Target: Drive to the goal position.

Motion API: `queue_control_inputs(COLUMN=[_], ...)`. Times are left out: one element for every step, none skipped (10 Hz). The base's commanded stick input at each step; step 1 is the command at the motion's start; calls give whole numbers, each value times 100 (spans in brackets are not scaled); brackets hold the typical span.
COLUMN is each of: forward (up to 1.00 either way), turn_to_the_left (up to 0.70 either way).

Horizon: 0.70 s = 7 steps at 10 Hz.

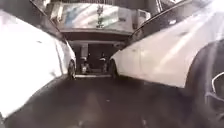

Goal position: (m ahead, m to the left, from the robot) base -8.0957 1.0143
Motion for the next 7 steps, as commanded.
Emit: queue_control_inputs(forward=[45,45,45,45,45,45,45], turn_to_the_left=[0,0,0,0,0,0,0])
